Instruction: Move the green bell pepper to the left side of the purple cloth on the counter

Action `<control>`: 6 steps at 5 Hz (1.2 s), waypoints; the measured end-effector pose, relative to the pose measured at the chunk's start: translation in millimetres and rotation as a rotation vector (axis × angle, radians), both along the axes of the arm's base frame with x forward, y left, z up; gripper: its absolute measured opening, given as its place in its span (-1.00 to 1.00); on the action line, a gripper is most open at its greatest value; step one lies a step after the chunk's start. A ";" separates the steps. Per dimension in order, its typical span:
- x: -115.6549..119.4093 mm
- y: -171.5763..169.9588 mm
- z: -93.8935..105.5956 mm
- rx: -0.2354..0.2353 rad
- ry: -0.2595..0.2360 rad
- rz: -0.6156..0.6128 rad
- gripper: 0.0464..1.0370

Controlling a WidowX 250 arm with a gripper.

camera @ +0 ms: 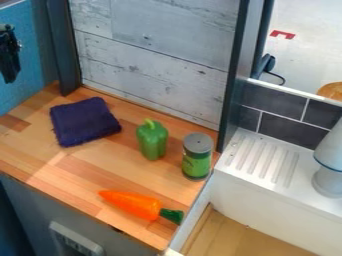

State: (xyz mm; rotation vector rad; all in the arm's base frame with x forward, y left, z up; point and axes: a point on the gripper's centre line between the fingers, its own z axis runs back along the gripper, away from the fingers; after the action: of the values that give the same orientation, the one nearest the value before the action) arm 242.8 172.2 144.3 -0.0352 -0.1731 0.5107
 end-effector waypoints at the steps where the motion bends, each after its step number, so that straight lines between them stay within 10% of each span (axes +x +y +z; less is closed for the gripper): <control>1: -0.6 -1.0 -8.8 -0.019 0.024 -0.003 0.93; 4: 60.6 -90.3 -22.8 0.103 0.038 -0.217 0.93; 6: 89.6 -113.7 -47.3 0.035 0.007 -0.219 0.93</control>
State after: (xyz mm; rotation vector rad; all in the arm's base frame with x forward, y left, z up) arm 332.4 58.5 97.0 -0.0178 -0.1688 0.2892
